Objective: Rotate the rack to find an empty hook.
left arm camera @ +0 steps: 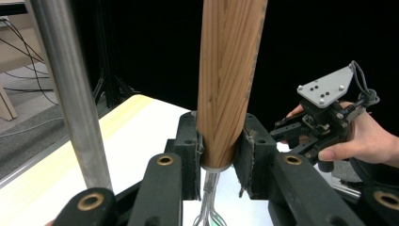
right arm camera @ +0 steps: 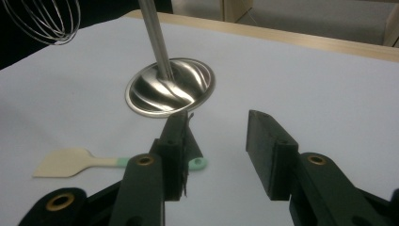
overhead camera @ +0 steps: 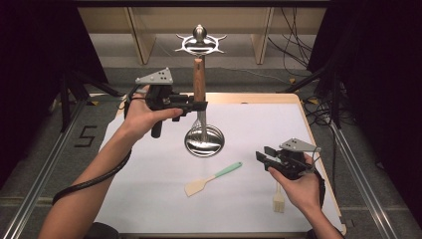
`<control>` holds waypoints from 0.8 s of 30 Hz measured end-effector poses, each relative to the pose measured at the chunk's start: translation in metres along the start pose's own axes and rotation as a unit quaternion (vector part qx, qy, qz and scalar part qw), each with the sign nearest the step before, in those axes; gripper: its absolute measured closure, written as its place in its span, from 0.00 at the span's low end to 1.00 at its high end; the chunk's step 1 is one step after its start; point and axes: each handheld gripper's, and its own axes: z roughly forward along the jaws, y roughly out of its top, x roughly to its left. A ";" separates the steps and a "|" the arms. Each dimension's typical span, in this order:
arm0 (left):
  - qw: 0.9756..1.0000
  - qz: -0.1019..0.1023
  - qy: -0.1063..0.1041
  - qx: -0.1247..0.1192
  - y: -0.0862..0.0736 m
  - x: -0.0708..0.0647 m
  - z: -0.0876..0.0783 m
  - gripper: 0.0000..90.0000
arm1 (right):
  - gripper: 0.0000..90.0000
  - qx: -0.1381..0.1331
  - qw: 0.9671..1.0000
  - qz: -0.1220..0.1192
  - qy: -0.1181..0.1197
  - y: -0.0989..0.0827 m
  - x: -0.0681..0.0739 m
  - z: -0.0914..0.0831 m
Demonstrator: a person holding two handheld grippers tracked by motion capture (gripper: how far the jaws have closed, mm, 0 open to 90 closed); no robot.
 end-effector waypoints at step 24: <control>0.996 -0.085 0.011 -0.004 -0.003 0.014 0.009 0.79 | 0.65 0.024 0.999 0.020 0.007 0.002 -0.006 -0.003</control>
